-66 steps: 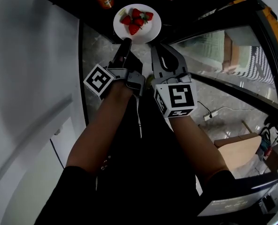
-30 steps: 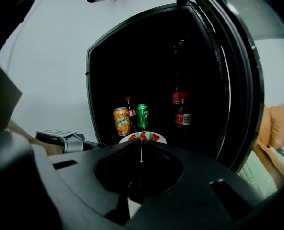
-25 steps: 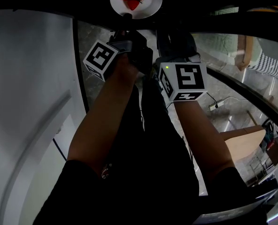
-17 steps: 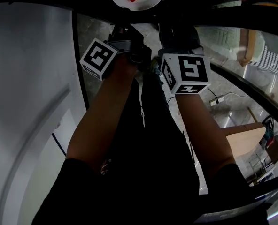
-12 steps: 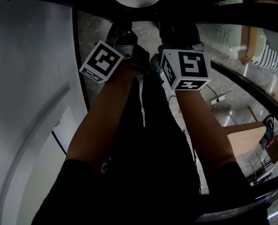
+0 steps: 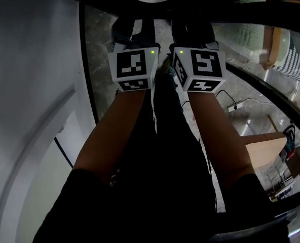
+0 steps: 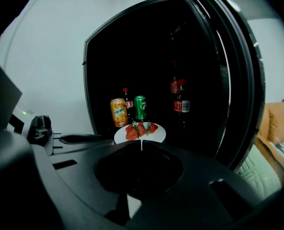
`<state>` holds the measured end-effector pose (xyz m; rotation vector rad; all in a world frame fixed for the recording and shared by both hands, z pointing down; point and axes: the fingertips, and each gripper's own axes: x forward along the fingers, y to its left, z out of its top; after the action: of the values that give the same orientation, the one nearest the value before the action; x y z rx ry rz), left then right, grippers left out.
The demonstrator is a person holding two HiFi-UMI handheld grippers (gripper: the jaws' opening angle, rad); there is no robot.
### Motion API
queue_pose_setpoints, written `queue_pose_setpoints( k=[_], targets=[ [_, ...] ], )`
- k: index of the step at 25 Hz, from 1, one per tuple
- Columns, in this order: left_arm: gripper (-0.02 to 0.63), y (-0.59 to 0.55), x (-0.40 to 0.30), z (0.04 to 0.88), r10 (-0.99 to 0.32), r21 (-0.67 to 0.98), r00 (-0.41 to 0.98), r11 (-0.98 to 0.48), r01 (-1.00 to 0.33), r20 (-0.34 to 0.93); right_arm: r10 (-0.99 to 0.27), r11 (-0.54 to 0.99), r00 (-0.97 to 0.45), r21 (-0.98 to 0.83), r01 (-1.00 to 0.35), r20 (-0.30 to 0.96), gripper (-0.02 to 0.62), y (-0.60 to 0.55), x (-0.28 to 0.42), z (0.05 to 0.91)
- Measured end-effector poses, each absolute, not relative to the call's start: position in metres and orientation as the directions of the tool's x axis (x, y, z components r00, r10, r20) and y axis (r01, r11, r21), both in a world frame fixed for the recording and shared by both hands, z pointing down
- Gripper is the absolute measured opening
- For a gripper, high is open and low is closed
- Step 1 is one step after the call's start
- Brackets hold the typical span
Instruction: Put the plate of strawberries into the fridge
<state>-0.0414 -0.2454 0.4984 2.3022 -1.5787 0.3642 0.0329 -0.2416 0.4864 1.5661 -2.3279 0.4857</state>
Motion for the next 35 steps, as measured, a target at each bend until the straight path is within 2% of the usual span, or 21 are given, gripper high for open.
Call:
queue_pose_setpoints(
  k=[4, 35],
  targets=[
    [0.046, -0.249, -0.034, 0.503, -0.850, 0.029, 0.341, -0.361, -0.932, 0.402, -0.831, 0.354, -0.364, -0.104, -0.929, 0.421, 0.012, -0.243, 0.031, 0.491],
    [0.046, -0.289, -0.036, 0.505, -0.832, 0.032, 0.352, -0.375, -0.926, 0.428, -0.838, 0.321, -0.342, -0.124, -0.939, 0.426, 0.012, -0.271, 0.039, 0.491]
  ],
)
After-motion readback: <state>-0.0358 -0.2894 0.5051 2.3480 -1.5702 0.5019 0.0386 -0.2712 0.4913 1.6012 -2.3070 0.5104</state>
